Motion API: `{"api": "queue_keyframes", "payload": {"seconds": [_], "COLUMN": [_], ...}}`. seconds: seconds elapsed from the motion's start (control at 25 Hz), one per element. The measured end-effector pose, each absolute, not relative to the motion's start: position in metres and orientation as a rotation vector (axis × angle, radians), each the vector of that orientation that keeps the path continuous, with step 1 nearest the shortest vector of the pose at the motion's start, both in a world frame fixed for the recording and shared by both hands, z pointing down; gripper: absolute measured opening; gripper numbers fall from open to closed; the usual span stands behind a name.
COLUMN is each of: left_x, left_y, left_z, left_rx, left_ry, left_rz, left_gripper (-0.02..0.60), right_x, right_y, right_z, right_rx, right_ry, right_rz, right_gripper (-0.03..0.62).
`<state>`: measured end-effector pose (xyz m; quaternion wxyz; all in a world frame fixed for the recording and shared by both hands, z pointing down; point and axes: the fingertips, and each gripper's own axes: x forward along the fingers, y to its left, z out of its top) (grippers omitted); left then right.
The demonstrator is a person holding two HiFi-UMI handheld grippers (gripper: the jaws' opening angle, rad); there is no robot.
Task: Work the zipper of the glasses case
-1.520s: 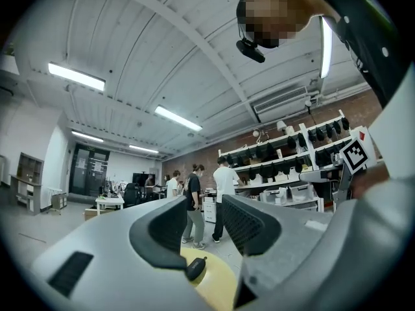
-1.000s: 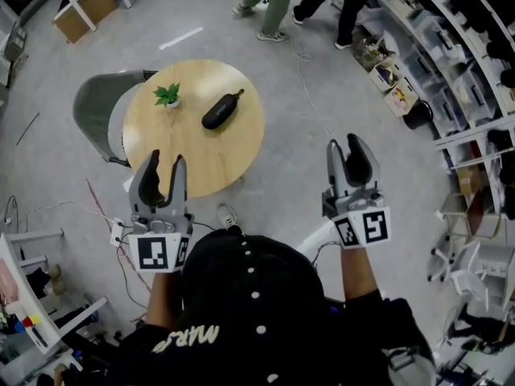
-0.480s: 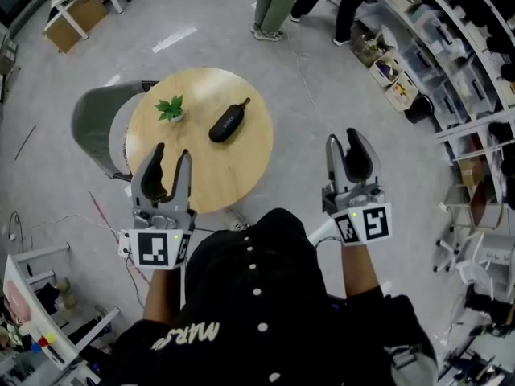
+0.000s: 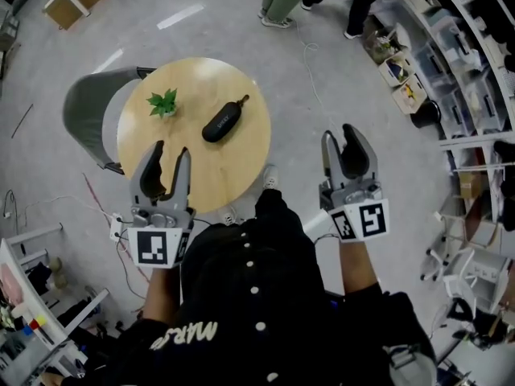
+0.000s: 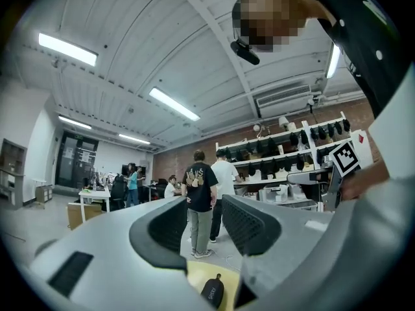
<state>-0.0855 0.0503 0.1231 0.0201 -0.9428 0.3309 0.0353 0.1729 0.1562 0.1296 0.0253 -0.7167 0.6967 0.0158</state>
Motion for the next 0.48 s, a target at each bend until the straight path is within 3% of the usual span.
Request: {"api": "queue_keyframes", "payload": {"seconds": [0.48], "left_x": [0.008], "left_y": [0.011], "left_z": [0.145], "left_rx": [-2.796], "left_ry": [0.988], "left_rz": [-0.111], "left_gripper": [0.152], "right_x": [0.247], "right_y": [0.053], "right_z": [0.145], "right_rx": [-1.897], "right_ry": [2.436], "right_rz": [-0.008], "right_gripper": [0.153]}}
